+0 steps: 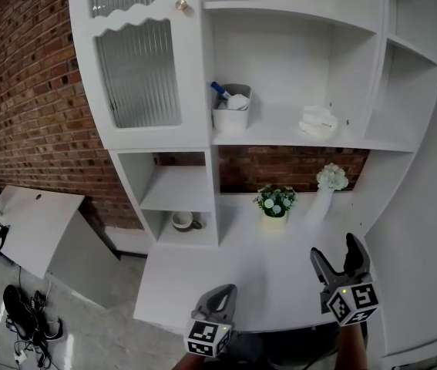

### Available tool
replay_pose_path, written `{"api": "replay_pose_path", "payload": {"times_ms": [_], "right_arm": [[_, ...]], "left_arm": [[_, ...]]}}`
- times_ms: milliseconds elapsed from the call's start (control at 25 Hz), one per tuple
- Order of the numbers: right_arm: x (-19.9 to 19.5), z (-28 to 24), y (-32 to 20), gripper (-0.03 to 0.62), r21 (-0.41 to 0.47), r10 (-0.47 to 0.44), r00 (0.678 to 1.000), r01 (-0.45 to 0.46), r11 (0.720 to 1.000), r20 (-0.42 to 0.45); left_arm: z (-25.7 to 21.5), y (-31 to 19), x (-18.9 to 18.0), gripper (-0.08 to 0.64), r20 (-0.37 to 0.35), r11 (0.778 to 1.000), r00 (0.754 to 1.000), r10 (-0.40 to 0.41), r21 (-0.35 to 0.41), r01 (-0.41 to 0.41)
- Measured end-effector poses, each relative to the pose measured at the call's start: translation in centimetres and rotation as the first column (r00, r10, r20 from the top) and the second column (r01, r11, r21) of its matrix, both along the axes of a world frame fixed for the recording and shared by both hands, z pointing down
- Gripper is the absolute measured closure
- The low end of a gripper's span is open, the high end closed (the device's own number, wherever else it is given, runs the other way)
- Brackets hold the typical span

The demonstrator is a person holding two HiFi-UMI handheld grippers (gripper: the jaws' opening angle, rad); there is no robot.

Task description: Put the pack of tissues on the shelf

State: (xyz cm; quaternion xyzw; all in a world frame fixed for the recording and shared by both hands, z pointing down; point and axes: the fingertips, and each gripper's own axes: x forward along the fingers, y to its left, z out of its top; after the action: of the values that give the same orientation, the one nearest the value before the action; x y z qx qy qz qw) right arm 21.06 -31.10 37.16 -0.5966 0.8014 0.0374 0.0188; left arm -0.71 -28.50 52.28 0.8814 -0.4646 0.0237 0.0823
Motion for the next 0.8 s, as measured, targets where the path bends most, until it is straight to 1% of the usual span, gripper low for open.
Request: {"api": "replay_pose_path", "payload": {"times_ms": [40,240,280,400,480,560,680,800], "right_arm": [[-0.1,0.6,0.2,0.177,-0.007,0.001,1.000,-0.001,1.000,0.003],[-0.3,3.7,1.4,0.246,-0.045,0.025,1.000,-0.025,0.999,0.012],[-0.5,4.1,1.8,0.261,-0.044,0.015,1.000,-0.014,0.999,0.019],[-1.3,5.5,2.9,0.278,-0.040,-0.025,0.999,0.027,0.999,0.035],[-1.5,7.0,3.5,0.312,-0.056,-0.014,1.000,0.015,0.998,0.027],[-1.7,8.6,4.0,0.362,-0.082,-0.003,1.000,0.005,0.997,0.024],[-2.3,10.7,4.9,0.382,-0.125,-0.011,1.000,0.013,0.992,0.016],[-2.8,12.0,5.5,0.438,-0.143,-0.004,1.000,0.006,0.990,0.012]], "left_arm": [[-0.2,0.1,0.2,0.548,-0.004,1.000,1.000,0.003,0.002,-0.003],[0.1,1.0,1.3,0.548,-0.006,1.000,1.000,0.028,-0.009,-0.028],[0.3,1.1,1.4,0.548,-0.010,0.999,0.999,0.032,-0.010,-0.032],[0.2,1.5,1.8,0.548,-0.030,0.999,0.999,0.045,0.000,-0.045],[0.2,1.6,2.1,0.548,-0.031,0.999,0.998,0.049,0.004,-0.049],[0.6,1.8,2.5,0.548,-0.025,0.998,0.998,0.055,-0.002,-0.055],[1.1,2.2,2.9,0.548,-0.023,0.998,0.998,0.065,-0.011,-0.065],[1.5,2.2,2.8,0.548,-0.021,0.998,0.998,0.062,-0.016,-0.062]]}}
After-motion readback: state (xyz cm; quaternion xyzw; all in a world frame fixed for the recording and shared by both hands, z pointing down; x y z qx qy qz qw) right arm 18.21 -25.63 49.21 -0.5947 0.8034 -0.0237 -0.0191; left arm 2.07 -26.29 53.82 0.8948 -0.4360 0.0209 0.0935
